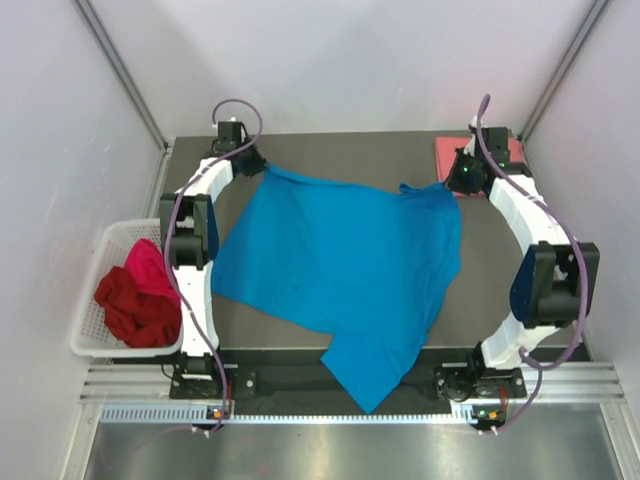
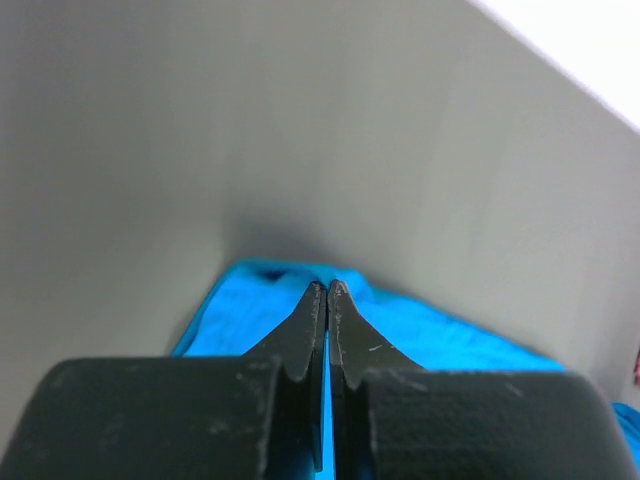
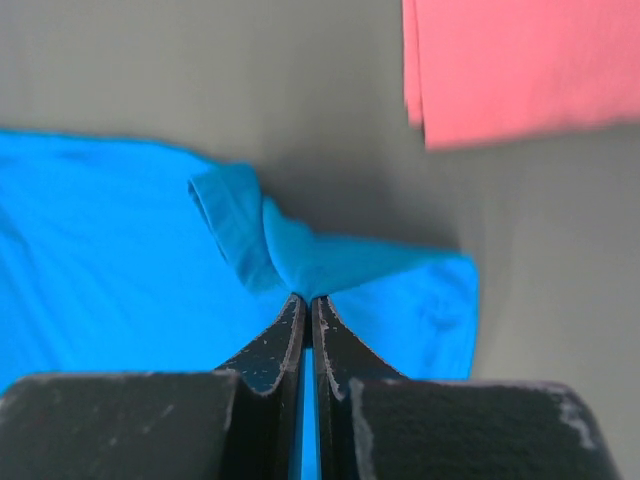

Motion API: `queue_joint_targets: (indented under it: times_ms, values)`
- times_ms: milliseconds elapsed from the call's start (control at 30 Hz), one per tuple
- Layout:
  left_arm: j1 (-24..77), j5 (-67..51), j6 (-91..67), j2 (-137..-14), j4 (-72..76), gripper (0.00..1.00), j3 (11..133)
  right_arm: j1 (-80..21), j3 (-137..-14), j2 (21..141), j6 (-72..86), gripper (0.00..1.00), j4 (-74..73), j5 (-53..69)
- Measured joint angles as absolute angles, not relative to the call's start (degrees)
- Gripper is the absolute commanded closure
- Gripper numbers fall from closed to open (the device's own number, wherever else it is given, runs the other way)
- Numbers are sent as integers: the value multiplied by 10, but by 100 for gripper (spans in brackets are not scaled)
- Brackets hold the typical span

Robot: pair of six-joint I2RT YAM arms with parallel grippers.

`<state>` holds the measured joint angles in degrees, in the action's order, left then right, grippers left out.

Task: Fold and stack the t-shirts
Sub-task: Flatten the tshirt out, then fold the tshirt

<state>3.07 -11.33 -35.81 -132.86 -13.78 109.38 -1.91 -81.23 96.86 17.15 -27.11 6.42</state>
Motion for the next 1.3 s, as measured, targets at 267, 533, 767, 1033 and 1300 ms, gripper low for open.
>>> queue_joint_targets:
  times_ms: [267, 533, 767, 1033, 1300]
  values:
    - [27, -118, -349, -1320, -240, 100, 1094, -18, -759, 850, 186, 100, -367, 94]
    - [23, -105, -317, -1280, -320, 100, 1094, -18, -666, 749, 195, 100, -405, 148]
    - [10, -93, -281, -1253, -370, 100, 1092, -18, -577, 687, 197, 100, -435, 166]
    - [5, -91, -264, -1241, -403, 100, 1066, -18, -565, 645, 197, 100, -461, 168]
    - [-6, -70, -253, -1223, -439, 100, 1043, -19, -540, 622, 198, 100, -481, 168]
